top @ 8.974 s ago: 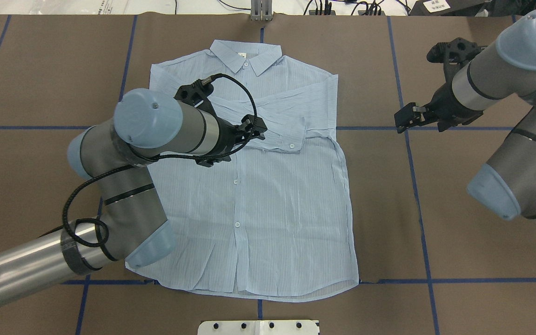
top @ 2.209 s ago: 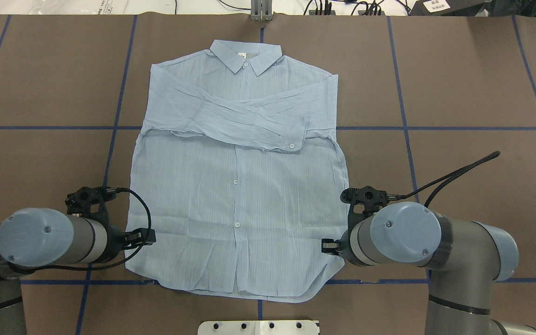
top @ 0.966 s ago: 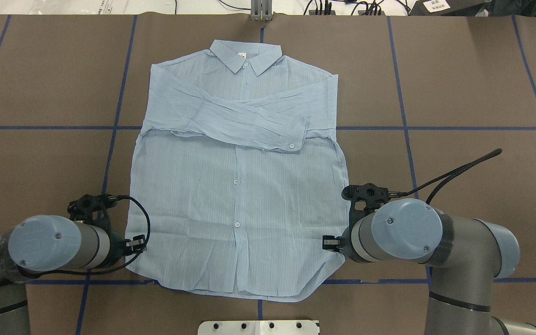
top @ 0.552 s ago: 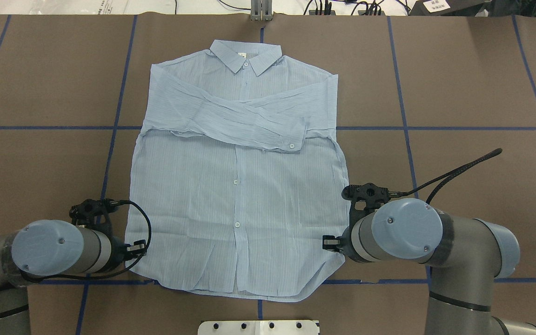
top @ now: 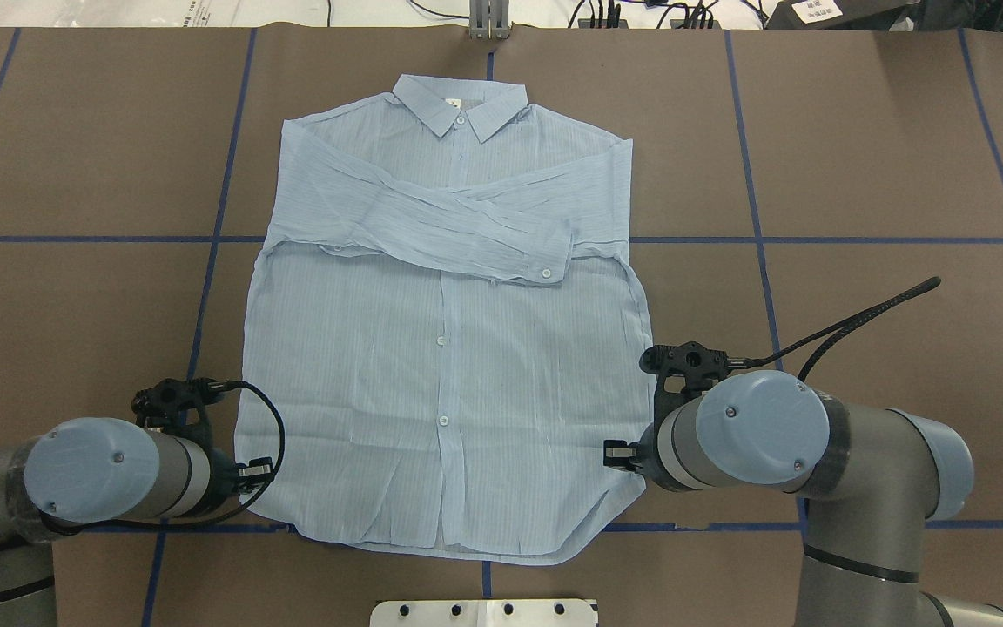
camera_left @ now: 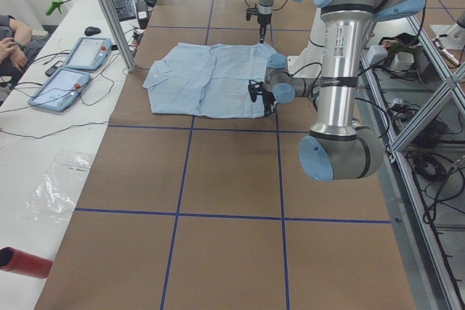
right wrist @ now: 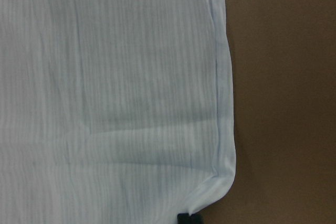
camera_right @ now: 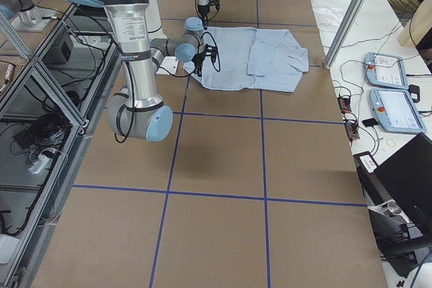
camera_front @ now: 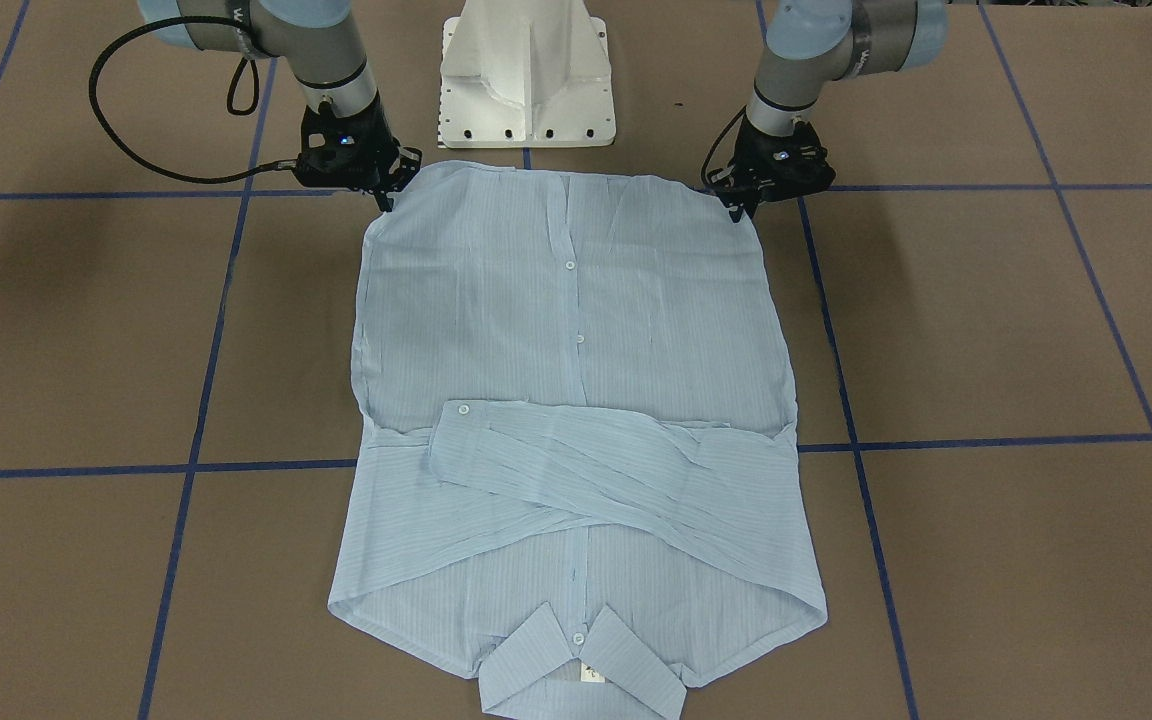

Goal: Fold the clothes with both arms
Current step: 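Close both grippers on the hem corners, then lift the hem with both grippers and fold it toward the collar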

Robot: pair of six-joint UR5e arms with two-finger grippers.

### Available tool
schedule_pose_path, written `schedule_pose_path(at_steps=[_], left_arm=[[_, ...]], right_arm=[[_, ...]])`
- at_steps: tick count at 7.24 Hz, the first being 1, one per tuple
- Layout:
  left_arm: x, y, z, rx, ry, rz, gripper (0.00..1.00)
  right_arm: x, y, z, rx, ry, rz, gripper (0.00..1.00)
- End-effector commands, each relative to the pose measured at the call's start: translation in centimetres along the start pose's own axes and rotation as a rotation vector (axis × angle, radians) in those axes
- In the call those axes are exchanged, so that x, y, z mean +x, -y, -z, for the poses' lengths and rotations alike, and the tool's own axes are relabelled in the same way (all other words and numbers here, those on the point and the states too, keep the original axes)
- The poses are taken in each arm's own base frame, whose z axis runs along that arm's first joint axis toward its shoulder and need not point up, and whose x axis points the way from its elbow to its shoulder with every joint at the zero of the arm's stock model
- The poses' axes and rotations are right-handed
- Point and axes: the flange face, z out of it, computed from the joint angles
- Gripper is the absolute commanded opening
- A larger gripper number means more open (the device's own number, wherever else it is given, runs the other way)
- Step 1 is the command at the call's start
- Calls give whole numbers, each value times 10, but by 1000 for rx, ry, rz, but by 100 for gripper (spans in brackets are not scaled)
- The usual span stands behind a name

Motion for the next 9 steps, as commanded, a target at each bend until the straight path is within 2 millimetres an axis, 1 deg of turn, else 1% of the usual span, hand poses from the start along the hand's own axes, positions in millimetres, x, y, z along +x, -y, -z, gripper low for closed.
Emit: schedule_pose_path(at_steps=[1,2,3,5,6,7,9], left_arm=[[3,-1,9,-3,-14,-1,0],[5,-1,19,-5,-31,-5,0],[5,-1,21,-6,-33,-10,0],[7,5,25,0,-39,-14,0],[4,16,29,18,-41,-62,0],[4,27,34,34,-46,-70,0],[-4,54,44,54,-48,-121,0]], right_arm=[[0,2,3,4,4,-3,0],[1,7,10,6,14,-10,0],[3,16,17,16,23,-22,0],[9,34,25,18,28,-44,0],[11,37,27,20,29,-46,0],[12,41,28,27,28,-50,0],[14,49,33,24,35,-60,0]])
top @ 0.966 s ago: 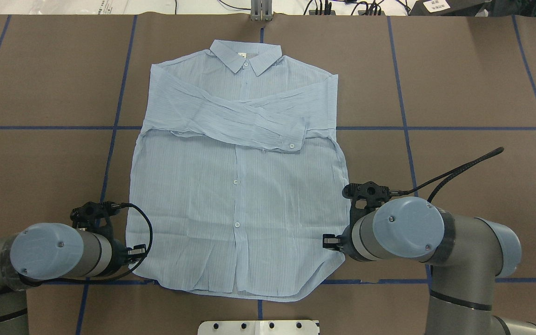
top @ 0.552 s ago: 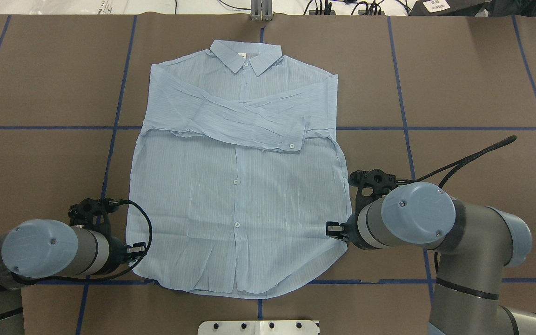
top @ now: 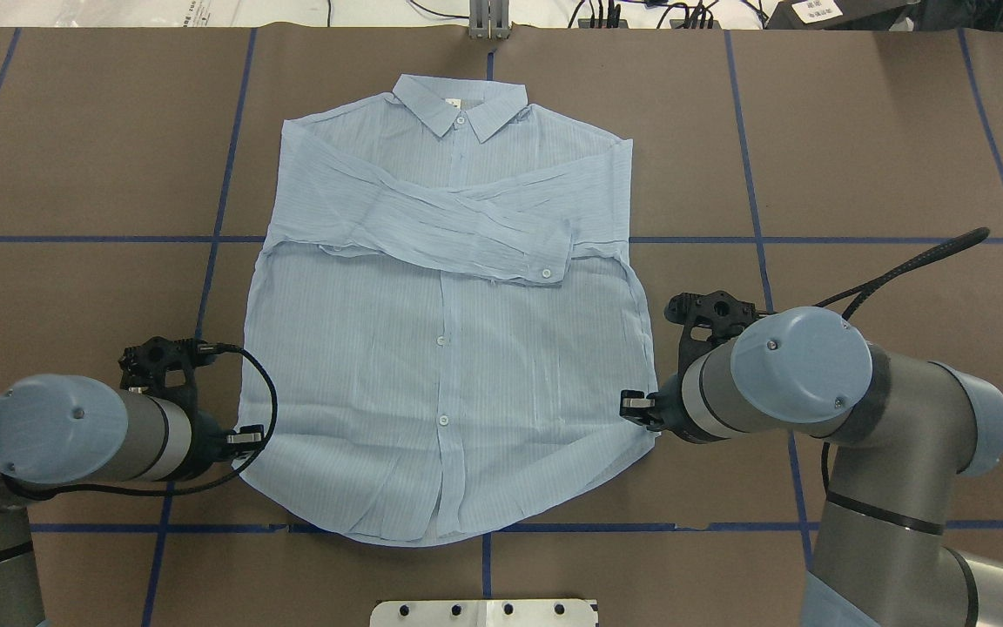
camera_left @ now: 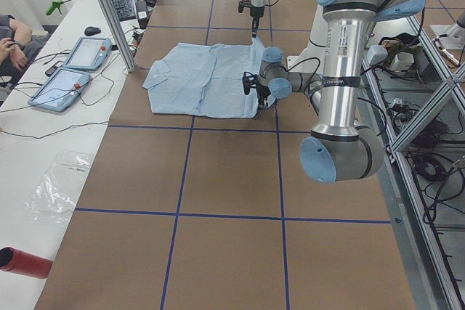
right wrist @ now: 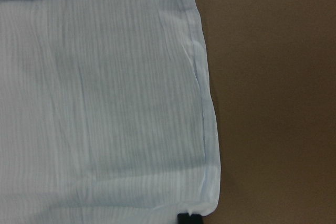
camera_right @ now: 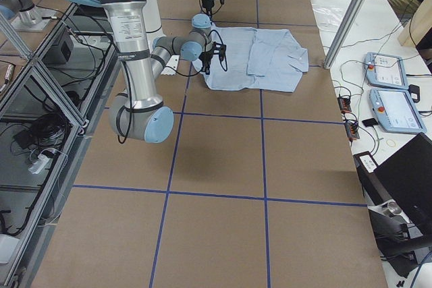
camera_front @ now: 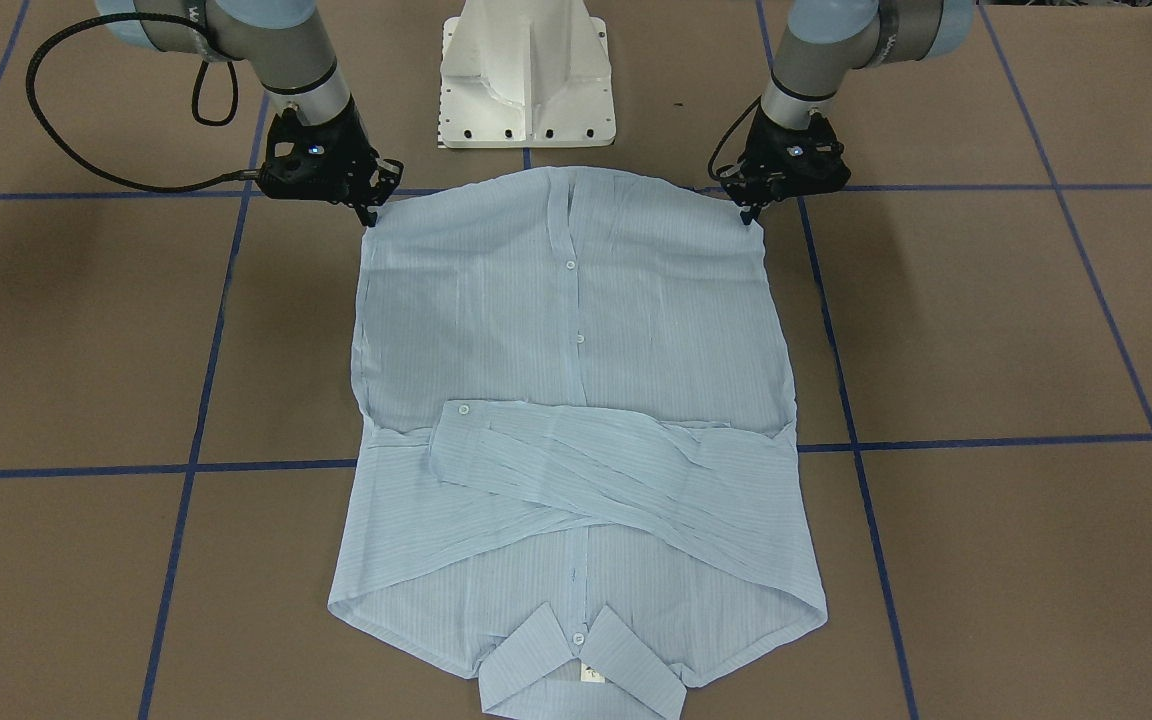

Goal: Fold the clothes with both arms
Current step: 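Lift the hem with both grippers and fold it toward the collar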

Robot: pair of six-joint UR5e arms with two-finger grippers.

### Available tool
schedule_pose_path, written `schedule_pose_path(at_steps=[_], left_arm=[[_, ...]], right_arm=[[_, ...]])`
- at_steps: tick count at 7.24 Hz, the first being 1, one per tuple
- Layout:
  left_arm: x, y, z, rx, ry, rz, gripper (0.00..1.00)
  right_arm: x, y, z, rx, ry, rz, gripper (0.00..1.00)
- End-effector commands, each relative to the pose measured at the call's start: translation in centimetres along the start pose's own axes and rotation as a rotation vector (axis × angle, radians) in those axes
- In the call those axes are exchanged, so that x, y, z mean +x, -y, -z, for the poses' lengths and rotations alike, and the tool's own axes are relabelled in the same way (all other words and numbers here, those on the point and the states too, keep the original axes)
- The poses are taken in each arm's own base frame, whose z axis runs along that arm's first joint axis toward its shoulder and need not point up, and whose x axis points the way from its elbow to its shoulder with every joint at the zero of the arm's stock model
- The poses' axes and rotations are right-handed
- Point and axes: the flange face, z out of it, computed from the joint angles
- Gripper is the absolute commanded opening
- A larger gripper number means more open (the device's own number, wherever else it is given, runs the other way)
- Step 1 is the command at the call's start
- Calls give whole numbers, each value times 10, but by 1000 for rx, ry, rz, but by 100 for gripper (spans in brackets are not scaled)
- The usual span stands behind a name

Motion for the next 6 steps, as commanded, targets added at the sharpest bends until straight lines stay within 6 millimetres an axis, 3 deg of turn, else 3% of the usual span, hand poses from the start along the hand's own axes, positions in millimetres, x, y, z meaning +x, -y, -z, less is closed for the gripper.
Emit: schedule_pose_path(at_steps=[1,6], left_arm=[[-9,23,6,24,3,-50,0],[-3,34,18,31,-29,-70,0]], right_arm=[[3,10,6,-1,6,-13,0],[17,46,25,7,20,-55,0]])
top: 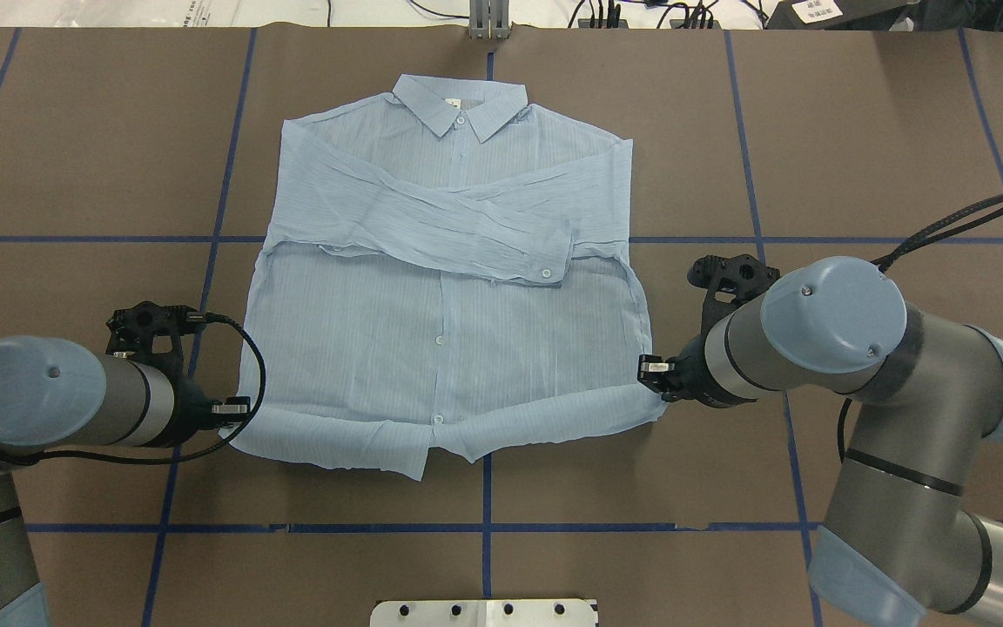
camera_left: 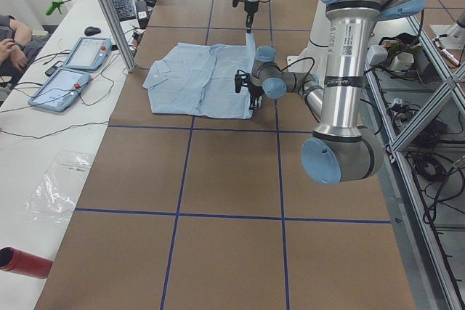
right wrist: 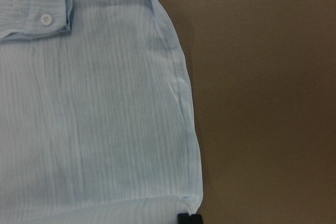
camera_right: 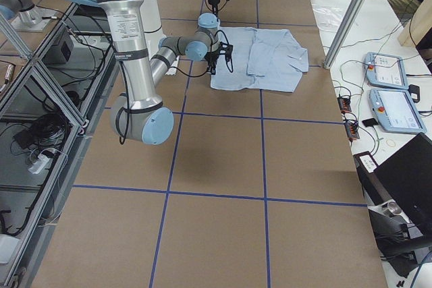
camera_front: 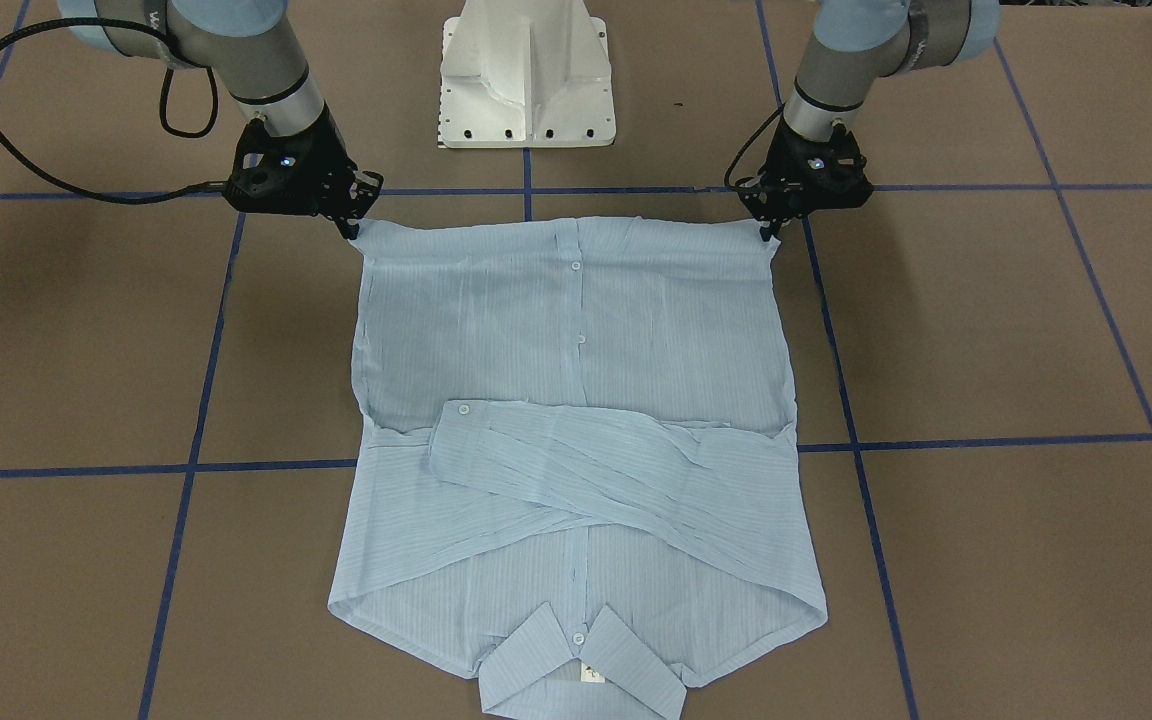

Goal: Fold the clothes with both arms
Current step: 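Lift the hem with both grippers and fold it toward the collar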

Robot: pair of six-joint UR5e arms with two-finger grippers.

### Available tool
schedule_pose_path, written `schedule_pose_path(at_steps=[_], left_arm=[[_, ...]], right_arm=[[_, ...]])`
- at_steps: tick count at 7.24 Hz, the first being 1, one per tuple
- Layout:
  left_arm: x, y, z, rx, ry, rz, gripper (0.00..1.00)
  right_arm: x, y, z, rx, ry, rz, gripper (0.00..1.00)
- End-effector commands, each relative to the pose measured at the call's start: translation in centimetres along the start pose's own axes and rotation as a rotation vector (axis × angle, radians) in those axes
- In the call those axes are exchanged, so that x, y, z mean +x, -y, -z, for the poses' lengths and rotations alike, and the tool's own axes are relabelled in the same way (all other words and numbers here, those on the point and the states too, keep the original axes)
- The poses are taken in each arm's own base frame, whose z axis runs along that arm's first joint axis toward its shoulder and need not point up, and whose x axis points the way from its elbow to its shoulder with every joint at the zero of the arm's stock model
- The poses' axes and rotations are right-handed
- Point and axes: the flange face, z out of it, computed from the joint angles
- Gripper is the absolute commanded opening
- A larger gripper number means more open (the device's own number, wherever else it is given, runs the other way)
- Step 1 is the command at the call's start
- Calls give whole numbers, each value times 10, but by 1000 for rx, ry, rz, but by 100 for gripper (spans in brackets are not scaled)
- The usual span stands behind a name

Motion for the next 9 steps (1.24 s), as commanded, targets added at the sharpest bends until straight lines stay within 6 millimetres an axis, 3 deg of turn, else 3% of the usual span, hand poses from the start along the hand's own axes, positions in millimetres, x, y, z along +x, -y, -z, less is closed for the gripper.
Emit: schedule_pose_path(at_steps=[1,2,3,4,5,6,7,9], left_arm=[[11,28,24,-3,-64,25,0],[8,56,45,8,-96,13,0],[-10,85,64,22,-108,8,0],[-16,112,83,49,-128,7,0],[-24,133,92,72,-131,9,0],[-13,161,102,86,-156,26,0],[7,194,101,86,-167,41,0],[21,250,99,121,-152,82,0]], right_arm=[[5,21,14,10,16,-29,0],[-3,36,31,21,49,-42,0],[-8,47,42,38,68,-54,0],[-12,62,55,66,85,-66,0],[-13,83,67,94,98,-90,0],[-18,106,81,119,114,-96,0],[-23,134,89,155,115,-92,0],[-41,187,106,217,153,-109,0]])
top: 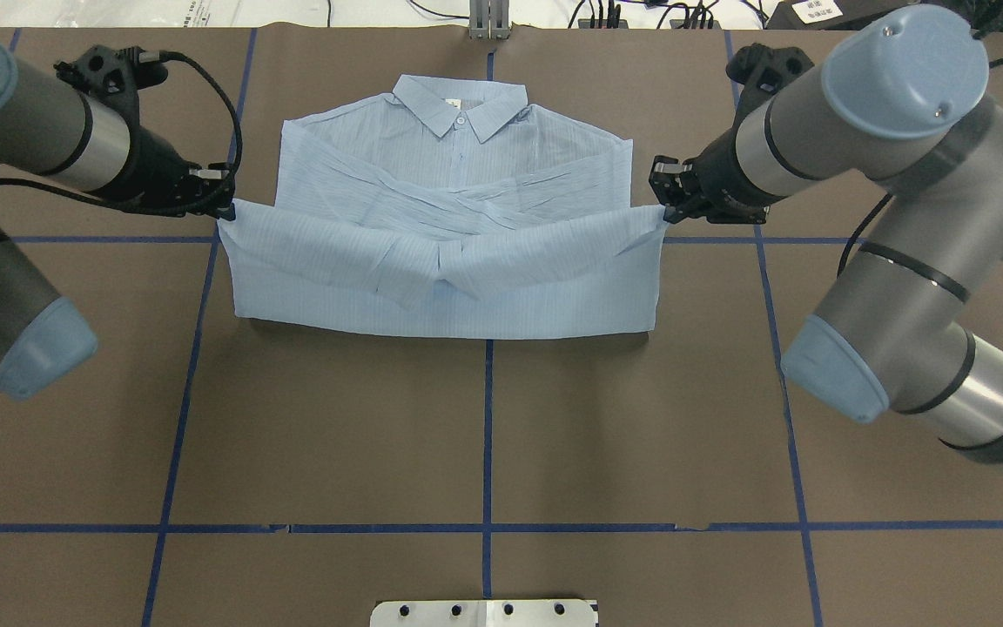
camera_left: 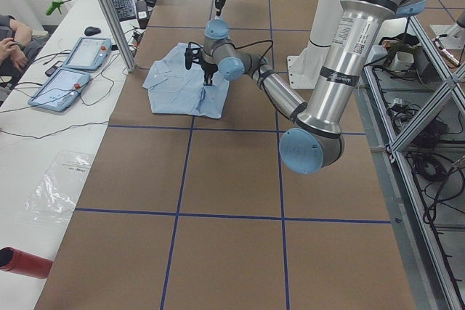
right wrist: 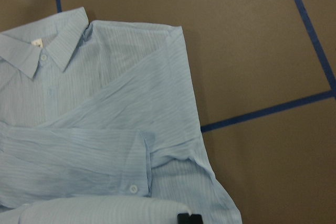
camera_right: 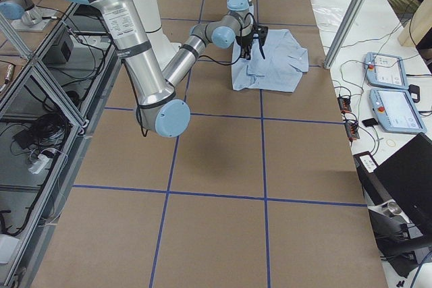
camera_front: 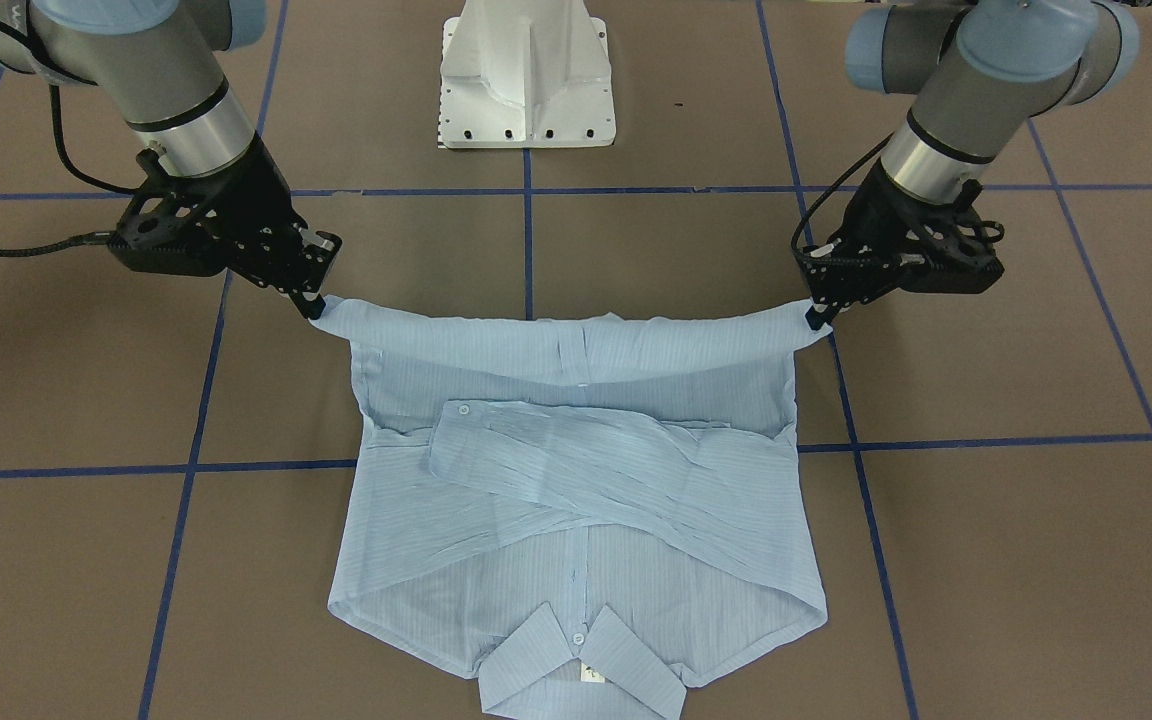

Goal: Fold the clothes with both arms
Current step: 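Lift the hem with both grippers and fold it toward the collar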

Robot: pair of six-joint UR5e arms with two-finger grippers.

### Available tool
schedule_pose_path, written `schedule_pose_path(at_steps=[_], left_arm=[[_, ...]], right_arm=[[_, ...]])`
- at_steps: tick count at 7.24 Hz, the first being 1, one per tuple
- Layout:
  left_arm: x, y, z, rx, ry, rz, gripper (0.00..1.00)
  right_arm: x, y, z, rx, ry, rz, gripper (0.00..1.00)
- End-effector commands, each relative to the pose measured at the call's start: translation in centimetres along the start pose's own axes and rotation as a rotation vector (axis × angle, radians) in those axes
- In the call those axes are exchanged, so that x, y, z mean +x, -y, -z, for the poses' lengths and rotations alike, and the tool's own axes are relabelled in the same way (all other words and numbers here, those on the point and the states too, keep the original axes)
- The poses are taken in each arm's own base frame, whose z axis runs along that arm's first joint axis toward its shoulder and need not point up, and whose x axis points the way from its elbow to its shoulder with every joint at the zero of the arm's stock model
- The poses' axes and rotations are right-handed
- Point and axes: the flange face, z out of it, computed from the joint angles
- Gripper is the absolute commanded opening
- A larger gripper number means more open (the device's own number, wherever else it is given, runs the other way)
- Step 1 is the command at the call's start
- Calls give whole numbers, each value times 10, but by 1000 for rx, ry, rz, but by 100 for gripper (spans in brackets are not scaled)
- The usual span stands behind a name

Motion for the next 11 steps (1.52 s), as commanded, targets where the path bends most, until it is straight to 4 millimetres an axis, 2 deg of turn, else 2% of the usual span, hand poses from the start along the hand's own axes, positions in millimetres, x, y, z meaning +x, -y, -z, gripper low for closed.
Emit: schedule_pose_path(at_steps=[1,3,4,6,7,8,9,11], left_arm=[[11,61,-9,42,21,43,0],[-2,90,-31,56,43,45,0],[2,104,-46,59,37,51,0],[7,132,-86,61,35,54,0],[-2,145,-109,60,39,54,0],[-22,150,-128,70,29,45,0],[-30,153,-136,93,35,42,0],[-32,153,-138,94,40,43,0]], right_arm=[[-15,48,-13,49,27,-5,0],[-31,88,-54,62,6,-6,0],[-42,103,-65,61,-14,-5,0],[-47,127,-94,51,-72,-1,0],[-39,139,-100,53,-95,-5,0],[-29,144,-117,40,-129,3,0],[-26,147,-123,36,-141,4,0],[-30,152,-136,42,-113,19,0]])
